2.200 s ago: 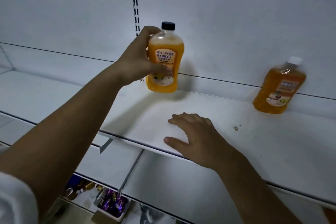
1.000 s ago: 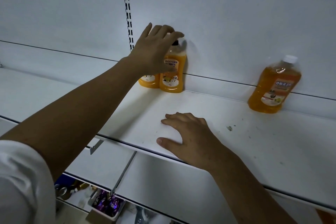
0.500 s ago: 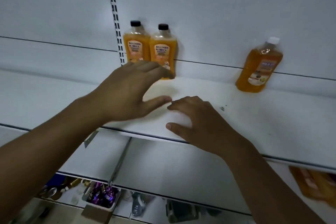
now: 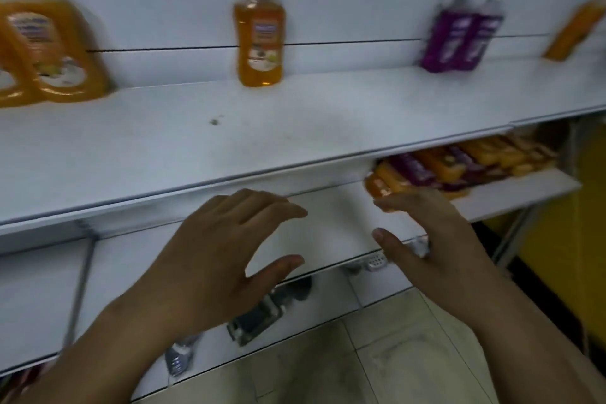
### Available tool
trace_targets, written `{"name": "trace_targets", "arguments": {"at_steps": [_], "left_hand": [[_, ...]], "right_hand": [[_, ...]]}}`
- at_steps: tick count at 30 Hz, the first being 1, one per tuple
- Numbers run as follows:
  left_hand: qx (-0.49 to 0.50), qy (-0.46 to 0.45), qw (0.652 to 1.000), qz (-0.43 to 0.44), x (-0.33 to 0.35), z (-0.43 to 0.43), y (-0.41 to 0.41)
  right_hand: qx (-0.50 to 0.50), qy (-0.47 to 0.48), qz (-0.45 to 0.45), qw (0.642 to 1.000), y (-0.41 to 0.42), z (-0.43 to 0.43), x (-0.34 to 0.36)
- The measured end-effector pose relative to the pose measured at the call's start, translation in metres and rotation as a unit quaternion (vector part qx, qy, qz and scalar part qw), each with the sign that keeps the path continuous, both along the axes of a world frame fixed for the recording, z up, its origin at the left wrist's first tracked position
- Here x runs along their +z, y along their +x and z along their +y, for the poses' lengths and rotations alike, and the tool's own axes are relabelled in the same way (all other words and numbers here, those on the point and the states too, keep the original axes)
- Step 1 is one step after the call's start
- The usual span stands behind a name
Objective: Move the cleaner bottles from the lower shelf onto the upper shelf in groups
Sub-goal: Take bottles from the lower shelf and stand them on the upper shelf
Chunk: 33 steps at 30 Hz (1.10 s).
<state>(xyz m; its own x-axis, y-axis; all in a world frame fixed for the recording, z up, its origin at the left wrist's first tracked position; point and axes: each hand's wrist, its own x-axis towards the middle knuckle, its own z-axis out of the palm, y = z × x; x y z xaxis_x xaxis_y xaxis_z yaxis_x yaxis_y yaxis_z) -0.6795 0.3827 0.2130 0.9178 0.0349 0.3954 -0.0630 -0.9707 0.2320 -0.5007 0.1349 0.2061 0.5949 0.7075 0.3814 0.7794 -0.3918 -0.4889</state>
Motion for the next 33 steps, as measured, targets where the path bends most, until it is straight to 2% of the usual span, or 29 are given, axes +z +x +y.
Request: {"name": "trace_targets", "arguments": {"at_steps": [6,15,23,33], "left_hand": [[-0.010,-0.013,0.997,0.079,-0.031,-0.097,0.080],[-0.003,-0.068,0.992,0.104,-0.068,-0.229,0.184],[0.005,-0.073,0.989,0.128,-0.103,-0.260,0.290],[0.066,-0.195,0.966,0.158,-0.167,-0.249,0.450]], "right_hand": [[-0.070,-0.009,0.077,0.994,0.048,-0.127,-0.034],[-0.110,-0.016,0.113,0.987,0.130,-0.258,-0.063],[-0.146,-0.016,0.130,0.981,0.235,-0.303,-0.086],[-0.175,-0.047,0.176,0.968,0.387,-0.299,-0.122]]}}
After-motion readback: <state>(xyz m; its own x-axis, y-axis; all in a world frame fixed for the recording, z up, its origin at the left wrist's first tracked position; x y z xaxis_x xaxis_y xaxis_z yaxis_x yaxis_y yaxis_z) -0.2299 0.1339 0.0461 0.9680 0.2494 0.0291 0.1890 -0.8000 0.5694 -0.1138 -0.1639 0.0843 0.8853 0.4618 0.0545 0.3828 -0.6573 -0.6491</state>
